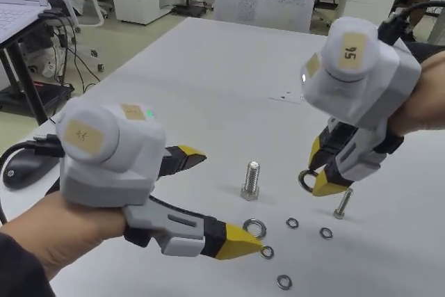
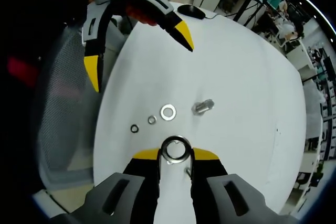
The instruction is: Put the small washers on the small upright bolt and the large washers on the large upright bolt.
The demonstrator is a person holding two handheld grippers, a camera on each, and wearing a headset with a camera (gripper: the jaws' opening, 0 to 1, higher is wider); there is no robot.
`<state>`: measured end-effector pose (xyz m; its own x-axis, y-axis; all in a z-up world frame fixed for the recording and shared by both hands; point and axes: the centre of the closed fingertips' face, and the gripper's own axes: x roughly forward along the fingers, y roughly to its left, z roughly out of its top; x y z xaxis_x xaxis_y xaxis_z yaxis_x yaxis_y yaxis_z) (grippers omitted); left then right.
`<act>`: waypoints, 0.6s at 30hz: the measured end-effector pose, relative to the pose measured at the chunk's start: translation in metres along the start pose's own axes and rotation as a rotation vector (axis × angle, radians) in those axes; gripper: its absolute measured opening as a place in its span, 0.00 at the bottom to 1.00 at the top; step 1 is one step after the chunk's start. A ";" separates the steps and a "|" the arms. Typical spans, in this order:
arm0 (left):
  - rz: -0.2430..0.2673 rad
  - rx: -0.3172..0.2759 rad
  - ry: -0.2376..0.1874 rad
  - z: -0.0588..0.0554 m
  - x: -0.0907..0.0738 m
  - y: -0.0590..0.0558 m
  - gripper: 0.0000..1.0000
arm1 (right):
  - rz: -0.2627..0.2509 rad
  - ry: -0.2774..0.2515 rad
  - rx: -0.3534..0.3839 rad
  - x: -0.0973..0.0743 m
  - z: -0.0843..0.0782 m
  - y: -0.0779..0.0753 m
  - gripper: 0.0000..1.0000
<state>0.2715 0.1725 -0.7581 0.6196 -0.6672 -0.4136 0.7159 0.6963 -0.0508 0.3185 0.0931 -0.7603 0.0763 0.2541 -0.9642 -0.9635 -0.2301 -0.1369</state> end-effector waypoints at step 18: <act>0.044 -0.050 -0.042 0.006 -0.005 0.014 0.90 | -0.011 -0.014 -0.046 -0.001 0.028 -0.024 0.20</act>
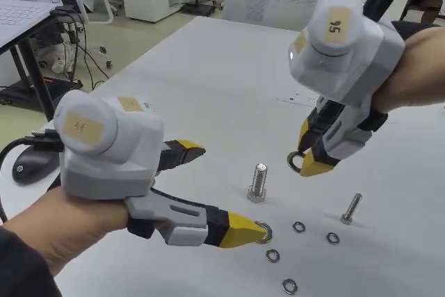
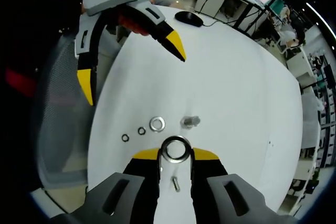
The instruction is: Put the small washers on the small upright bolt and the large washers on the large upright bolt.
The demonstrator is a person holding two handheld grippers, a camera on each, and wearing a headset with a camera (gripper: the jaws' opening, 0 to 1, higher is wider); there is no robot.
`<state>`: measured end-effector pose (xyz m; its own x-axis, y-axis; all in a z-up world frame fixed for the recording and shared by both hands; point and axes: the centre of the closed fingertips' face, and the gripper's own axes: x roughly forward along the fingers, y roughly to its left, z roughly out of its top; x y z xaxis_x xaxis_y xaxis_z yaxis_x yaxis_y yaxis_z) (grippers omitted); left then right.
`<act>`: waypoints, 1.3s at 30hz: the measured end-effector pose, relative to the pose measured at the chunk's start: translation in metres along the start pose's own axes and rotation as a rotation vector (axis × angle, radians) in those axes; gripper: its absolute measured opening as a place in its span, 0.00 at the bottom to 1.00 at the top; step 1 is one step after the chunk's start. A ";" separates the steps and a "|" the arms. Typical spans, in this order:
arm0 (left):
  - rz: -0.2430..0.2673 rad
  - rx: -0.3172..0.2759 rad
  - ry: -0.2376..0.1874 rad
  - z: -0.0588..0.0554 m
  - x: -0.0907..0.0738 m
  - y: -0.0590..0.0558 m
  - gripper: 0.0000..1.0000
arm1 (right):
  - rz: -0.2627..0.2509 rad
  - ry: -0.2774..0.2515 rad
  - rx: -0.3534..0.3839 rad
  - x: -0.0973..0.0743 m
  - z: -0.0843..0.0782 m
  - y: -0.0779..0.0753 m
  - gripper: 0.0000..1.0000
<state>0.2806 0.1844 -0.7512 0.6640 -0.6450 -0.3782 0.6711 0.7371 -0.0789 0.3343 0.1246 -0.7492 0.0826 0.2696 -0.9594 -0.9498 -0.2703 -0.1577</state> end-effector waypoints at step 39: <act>0.063 -0.022 -0.007 0.000 -0.002 0.016 0.90 | 0.077 0.062 -0.057 0.043 0.019 -0.040 0.20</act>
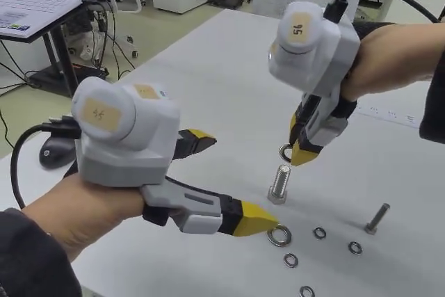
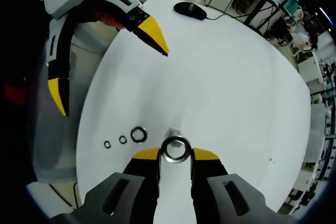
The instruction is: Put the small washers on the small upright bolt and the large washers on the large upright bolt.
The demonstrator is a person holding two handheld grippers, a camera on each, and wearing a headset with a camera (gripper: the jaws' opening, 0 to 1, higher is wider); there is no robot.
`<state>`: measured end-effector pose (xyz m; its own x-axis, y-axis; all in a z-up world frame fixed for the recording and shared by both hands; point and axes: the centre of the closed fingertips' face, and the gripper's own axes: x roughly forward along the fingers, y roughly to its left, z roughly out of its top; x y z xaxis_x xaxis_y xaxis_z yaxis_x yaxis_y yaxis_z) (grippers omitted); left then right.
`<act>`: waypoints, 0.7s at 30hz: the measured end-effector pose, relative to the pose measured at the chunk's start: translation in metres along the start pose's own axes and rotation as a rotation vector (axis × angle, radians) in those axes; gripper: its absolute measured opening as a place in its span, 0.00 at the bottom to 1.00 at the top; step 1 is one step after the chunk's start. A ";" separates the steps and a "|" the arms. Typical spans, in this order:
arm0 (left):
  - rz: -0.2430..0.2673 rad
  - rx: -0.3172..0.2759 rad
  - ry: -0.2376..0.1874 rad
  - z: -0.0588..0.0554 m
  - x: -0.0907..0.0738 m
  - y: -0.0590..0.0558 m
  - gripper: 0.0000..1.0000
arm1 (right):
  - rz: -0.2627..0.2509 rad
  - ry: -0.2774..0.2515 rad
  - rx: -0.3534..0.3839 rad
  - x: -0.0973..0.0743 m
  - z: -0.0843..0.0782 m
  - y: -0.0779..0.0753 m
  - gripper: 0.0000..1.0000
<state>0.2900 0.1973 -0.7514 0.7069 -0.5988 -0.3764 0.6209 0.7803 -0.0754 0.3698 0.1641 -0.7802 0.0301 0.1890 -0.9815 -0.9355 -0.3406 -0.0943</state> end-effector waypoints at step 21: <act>-0.001 0.002 0.016 -0.002 0.004 0.000 0.89 | 0.026 0.010 0.024 0.022 -0.007 -0.001 0.21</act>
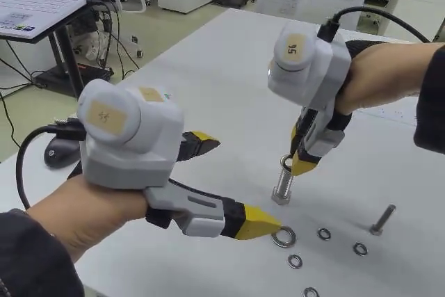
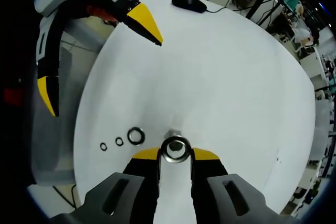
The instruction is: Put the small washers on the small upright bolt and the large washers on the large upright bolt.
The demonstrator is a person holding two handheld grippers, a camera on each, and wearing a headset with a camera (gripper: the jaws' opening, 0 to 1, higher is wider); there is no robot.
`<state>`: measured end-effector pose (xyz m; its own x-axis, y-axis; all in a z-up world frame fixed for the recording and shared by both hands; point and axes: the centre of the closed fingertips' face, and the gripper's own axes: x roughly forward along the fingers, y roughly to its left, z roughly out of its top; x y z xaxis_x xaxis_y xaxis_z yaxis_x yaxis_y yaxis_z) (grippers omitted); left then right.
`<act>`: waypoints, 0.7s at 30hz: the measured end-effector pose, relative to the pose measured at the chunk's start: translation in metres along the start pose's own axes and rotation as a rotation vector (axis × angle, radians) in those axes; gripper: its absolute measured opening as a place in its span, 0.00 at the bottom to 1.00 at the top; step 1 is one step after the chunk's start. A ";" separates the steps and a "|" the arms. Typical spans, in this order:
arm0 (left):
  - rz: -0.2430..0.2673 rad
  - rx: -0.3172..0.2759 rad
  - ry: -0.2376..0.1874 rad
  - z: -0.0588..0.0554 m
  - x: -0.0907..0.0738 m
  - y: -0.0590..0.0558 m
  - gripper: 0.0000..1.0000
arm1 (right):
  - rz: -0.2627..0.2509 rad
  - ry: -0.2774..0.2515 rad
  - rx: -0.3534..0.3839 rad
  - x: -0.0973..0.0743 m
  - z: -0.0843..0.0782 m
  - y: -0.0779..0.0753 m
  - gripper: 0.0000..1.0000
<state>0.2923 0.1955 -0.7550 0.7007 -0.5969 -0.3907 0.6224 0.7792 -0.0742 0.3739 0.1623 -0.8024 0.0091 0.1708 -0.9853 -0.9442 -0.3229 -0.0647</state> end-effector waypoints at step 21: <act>-0.001 0.002 0.001 -0.001 0.001 0.000 0.89 | 0.009 -0.003 0.020 0.014 -0.001 -0.003 0.21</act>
<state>0.2924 0.1955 -0.7562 0.6997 -0.5976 -0.3916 0.6239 0.7781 -0.0726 0.3770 0.1643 -0.8163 -0.0007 0.1712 -0.9852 -0.9506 -0.3060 -0.0524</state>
